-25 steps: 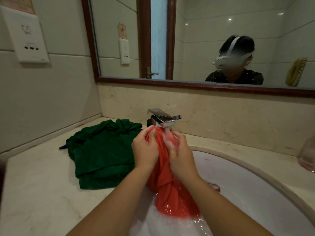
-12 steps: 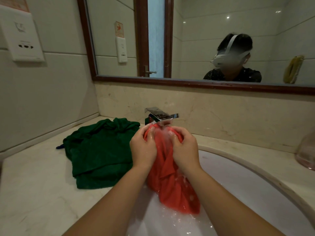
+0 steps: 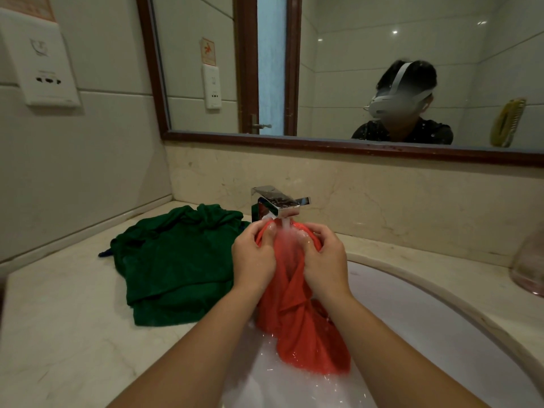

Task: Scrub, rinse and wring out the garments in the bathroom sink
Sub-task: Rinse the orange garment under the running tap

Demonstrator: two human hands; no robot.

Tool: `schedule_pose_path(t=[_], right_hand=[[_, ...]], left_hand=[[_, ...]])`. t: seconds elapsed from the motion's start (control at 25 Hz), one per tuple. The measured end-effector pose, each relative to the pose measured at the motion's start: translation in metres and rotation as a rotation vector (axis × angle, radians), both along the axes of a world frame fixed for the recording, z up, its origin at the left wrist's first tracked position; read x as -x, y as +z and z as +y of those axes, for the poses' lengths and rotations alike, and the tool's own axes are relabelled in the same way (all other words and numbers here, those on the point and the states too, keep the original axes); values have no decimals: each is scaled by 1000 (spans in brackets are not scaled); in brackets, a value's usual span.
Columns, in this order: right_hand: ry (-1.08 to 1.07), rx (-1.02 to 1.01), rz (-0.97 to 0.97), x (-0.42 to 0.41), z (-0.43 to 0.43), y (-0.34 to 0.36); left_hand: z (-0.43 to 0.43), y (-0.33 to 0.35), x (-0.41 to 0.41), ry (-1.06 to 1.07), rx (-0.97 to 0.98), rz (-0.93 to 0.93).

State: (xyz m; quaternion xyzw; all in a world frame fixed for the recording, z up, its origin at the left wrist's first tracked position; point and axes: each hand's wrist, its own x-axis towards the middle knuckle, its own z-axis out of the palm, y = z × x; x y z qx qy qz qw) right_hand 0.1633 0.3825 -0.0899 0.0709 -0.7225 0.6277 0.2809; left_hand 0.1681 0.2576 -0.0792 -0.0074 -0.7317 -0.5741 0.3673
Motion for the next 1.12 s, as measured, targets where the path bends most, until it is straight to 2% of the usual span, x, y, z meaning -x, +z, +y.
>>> schedule_pose_path(t=[0.36,0.52,0.72,0.92,1.12], right_hand=[[64,-6,52,-2,-4,-1],[115,-15,-1,1,-7,-5],[88,-103,31,-4,-7,-4],[71,38,59,-7,-4,2],[67,-37,54,-10,-4,-3]], left_hand=[[-1,2,0,34,-73,74],[0,3,-4,30,-92,74],[-5,-1,2,18,-81,5],[1,-4,3,-52,-68,-48],[2,-13,8,-123,-84,-127]])
